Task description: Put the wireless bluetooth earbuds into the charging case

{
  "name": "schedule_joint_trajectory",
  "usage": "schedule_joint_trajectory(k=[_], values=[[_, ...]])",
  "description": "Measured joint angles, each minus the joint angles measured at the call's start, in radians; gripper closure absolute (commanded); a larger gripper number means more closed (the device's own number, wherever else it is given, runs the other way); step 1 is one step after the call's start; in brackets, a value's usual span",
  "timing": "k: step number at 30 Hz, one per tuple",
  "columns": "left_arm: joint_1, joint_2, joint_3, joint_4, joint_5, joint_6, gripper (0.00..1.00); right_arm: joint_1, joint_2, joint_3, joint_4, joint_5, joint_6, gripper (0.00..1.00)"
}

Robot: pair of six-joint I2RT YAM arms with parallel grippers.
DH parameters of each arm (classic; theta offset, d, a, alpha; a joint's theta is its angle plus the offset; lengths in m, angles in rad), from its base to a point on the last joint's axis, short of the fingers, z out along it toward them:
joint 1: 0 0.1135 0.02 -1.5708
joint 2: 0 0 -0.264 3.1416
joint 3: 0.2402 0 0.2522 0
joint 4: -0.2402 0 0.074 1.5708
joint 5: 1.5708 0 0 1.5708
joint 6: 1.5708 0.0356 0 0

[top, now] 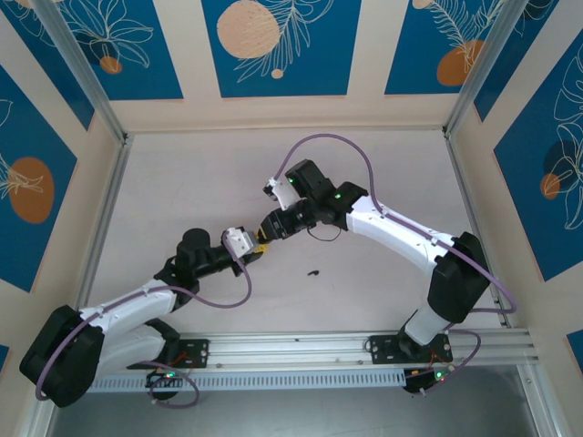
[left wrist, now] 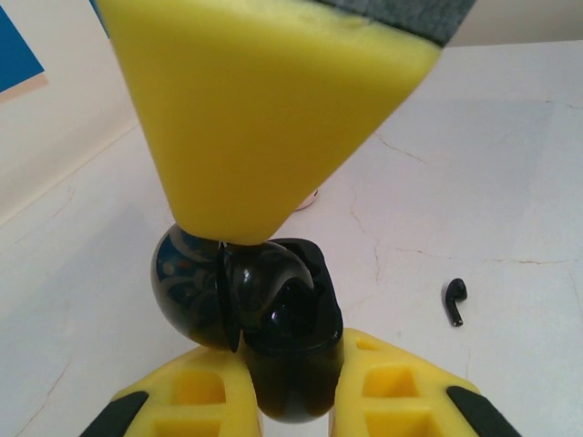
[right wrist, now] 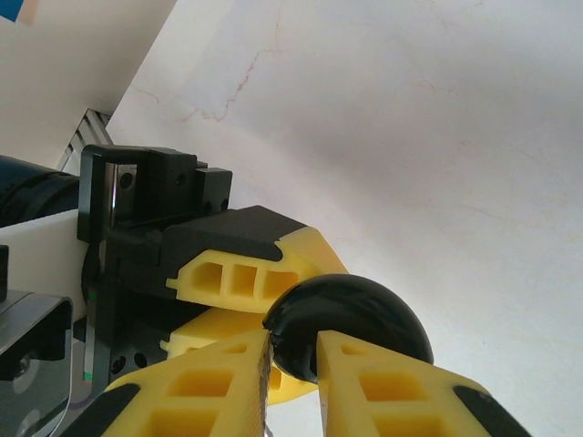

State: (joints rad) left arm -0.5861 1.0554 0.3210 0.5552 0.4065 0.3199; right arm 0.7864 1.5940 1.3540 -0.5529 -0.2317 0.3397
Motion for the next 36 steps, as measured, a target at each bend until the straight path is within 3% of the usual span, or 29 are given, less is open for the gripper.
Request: schedule_joint_trajectory(k=[5,7,17,26,36], values=[[0.000,0.000,0.000,-0.011,-0.001,-0.005,0.86,0.000,0.000,-0.014,0.016,0.000,-0.002,0.77],[0.000,0.000,0.000,-0.018,-0.002,-0.007,0.86,0.002,-0.005,-0.025,0.027,0.001,-0.005,0.71],[0.000,-0.001,0.000,0.032,0.000,-0.008,0.86,0.008,-0.087,-0.080,0.068,0.016,-0.031,0.61],[0.000,-0.001,0.000,0.037,0.000,-0.008,0.86,0.008,-0.198,-0.162,0.126,0.016,-0.033,0.70],[-0.001,-0.001,-0.002,0.059,-0.007,-0.032,0.86,-0.063,-0.203,-0.224,0.105,-0.009,0.032,0.69]])
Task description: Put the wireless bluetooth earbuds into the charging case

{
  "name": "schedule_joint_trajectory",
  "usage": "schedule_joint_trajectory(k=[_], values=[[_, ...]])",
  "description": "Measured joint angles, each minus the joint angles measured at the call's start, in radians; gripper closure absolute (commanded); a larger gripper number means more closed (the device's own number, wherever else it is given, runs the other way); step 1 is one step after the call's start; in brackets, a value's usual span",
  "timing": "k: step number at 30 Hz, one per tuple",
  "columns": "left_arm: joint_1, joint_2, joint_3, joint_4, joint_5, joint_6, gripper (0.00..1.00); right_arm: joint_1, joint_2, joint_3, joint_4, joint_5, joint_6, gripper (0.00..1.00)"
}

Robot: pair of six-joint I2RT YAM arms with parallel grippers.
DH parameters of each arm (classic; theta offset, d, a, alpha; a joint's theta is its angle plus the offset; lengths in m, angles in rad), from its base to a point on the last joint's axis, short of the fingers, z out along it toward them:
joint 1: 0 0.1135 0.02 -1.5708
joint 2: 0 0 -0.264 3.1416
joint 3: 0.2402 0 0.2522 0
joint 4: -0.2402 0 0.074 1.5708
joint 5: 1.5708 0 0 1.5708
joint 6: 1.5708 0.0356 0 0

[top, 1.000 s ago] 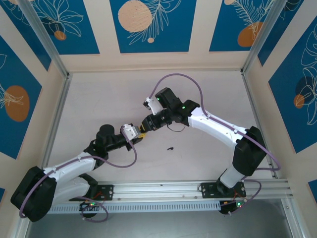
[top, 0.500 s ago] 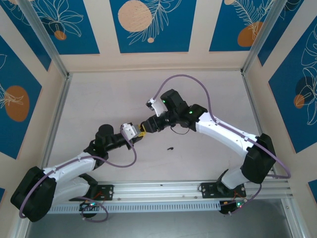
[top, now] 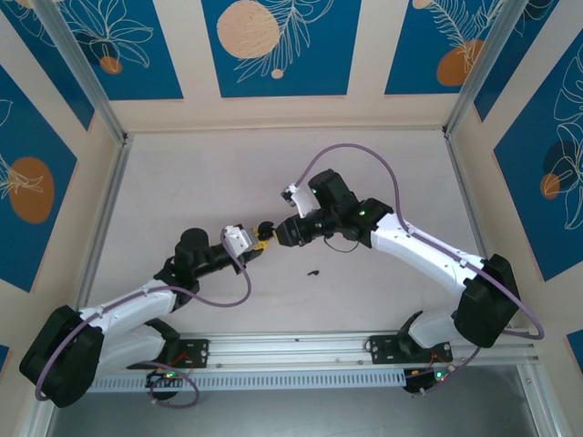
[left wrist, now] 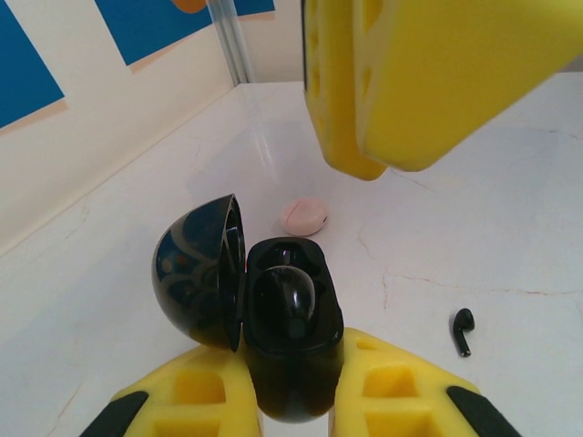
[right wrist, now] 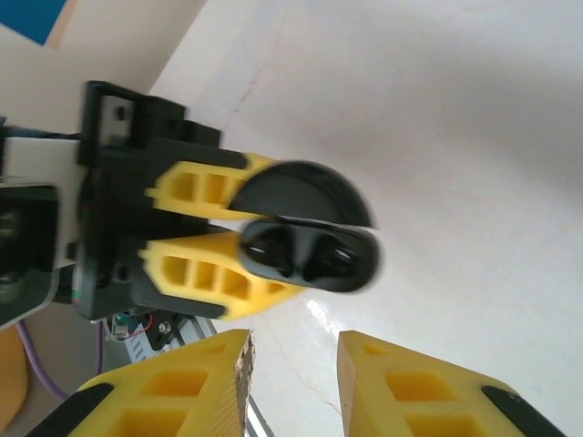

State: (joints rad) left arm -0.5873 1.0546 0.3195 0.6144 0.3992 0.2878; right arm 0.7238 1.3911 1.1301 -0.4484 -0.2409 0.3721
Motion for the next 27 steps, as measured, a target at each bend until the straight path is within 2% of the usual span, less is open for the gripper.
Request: schedule_joint_trajectory(k=[4,7,12,17,27], values=[[0.000,0.000,-0.014,0.008,-0.013,-0.009,0.86,-0.047,0.000,-0.002,-0.101,0.012,0.077,0.68],[0.000,-0.001,-0.028,0.007,-0.026,-0.018,0.86,-0.057,-0.001,-0.034,-0.183,0.038,0.167,0.63],[0.000,-0.008,-0.041,0.007,-0.042,-0.021,0.86,-0.060,-0.012,-0.208,-0.264,0.062,0.340,0.60],[0.000,-0.008,-0.041,0.006,-0.045,-0.024,0.86,-0.082,-0.008,-0.339,-0.266,0.063,0.466,0.59],[0.000,-0.024,-0.041,0.005,-0.053,-0.024,0.85,-0.103,0.167,-0.310,-0.157,0.061,0.499,0.58]])
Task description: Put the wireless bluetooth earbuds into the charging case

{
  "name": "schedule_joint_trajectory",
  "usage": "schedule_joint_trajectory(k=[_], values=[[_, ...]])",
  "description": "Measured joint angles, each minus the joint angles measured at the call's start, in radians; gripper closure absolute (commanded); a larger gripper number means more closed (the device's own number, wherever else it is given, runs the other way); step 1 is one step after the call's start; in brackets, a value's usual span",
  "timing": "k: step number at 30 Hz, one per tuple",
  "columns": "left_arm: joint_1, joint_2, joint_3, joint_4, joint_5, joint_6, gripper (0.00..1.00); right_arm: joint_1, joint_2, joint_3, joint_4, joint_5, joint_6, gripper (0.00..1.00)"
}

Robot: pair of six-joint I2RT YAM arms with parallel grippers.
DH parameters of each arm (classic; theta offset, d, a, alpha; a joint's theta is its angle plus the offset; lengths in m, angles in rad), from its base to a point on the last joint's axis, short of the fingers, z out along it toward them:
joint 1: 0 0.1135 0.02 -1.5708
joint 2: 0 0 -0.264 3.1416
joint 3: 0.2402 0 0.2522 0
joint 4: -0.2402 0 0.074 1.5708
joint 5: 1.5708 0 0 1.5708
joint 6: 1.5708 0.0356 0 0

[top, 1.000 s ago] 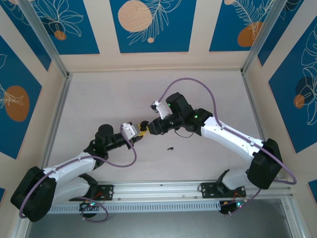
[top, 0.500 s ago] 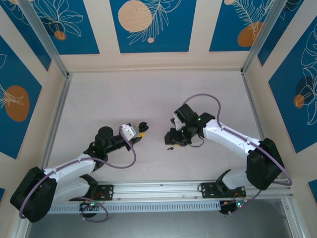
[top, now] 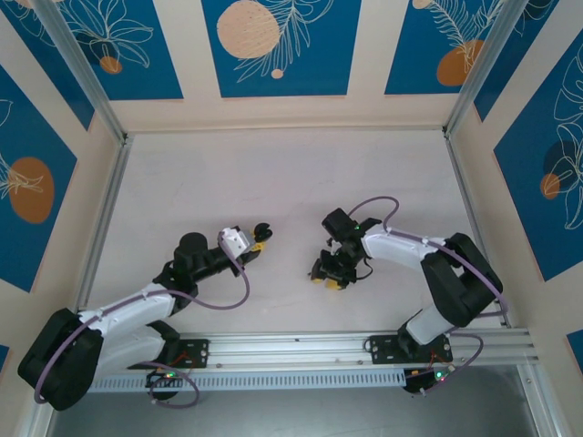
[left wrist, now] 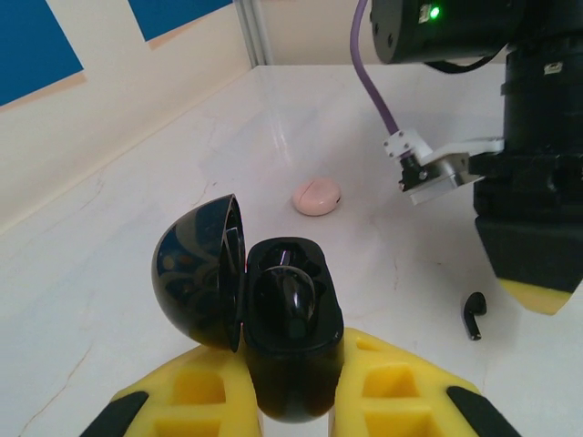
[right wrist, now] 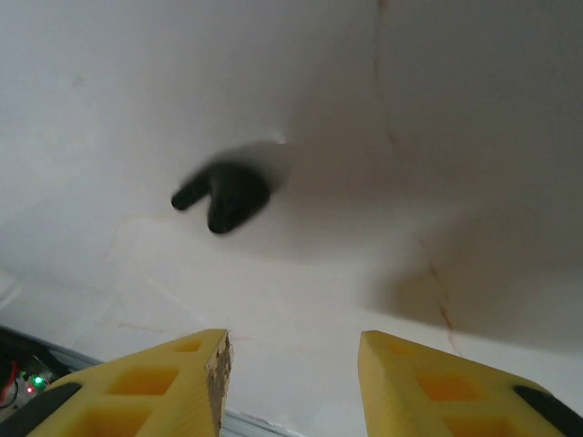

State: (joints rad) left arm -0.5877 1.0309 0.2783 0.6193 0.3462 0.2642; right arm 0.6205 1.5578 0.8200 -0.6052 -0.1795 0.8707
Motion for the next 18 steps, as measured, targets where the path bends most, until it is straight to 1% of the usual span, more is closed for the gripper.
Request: schedule_joint_trajectory(k=[7,12,18], values=[[0.000,-0.025,-0.001,-0.015,-0.009,0.000,0.85,-0.002,0.080,0.062,0.043,0.001,-0.024,0.60],[0.000,-0.046,-0.003,-0.033,-0.016,0.000,0.85,-0.015,0.122,0.104,0.044,0.014,-0.055,0.65],[0.000,-0.060,-0.003,-0.053,-0.022,0.004,0.85,-0.019,0.153,0.138,0.045,0.024,-0.082,0.66]])
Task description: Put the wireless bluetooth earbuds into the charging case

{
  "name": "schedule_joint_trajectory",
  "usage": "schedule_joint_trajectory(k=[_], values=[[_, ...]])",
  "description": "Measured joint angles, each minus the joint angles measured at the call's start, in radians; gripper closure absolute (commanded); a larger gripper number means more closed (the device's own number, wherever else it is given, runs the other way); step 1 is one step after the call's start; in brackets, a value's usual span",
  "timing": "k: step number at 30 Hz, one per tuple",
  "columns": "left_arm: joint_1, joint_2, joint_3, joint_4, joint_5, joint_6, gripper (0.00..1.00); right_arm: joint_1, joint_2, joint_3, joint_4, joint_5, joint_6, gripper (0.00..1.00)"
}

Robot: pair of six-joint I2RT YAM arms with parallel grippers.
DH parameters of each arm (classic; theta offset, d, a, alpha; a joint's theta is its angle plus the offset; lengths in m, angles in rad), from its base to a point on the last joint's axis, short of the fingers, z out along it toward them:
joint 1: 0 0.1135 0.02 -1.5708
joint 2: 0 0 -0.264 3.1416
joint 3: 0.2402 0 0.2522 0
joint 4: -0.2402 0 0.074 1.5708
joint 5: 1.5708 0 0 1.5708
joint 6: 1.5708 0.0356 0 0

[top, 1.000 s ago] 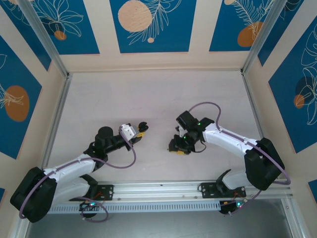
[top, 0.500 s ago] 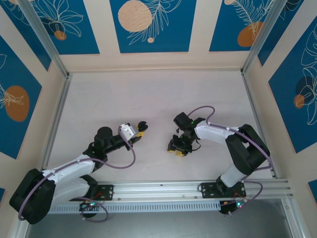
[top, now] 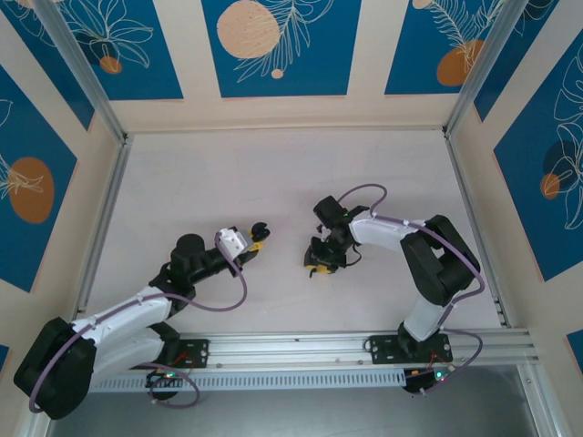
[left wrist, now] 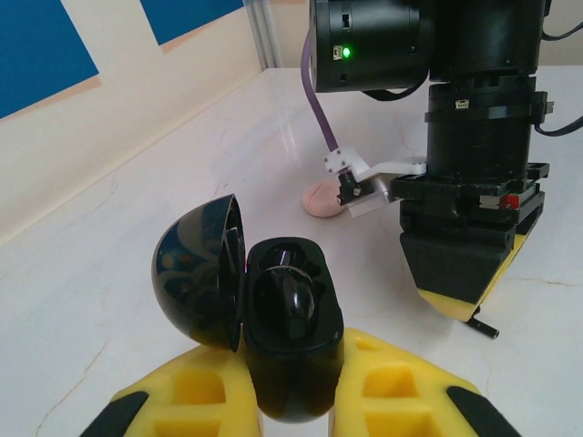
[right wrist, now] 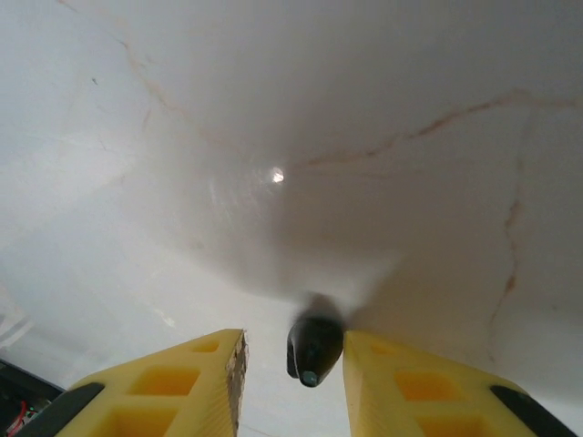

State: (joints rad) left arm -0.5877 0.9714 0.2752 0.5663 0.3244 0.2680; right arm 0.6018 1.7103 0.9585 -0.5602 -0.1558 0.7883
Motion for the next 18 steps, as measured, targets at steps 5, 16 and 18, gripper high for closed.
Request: schedule_joint_trajectory(k=[5,16,18], values=[[0.000,-0.002,-0.002,-0.007,-0.005,0.000,0.85,0.003,0.010,0.023,-0.021,0.013,-0.021,0.68],[0.000,-0.015,-0.003,-0.011,-0.008,0.001,0.85,0.048,0.087,0.121,-0.126,0.096,-0.061,0.71],[0.000,-0.019,-0.003,-0.013,-0.010,0.001,0.85,0.060,0.103,0.143,-0.150,0.113,-0.067,0.71]])
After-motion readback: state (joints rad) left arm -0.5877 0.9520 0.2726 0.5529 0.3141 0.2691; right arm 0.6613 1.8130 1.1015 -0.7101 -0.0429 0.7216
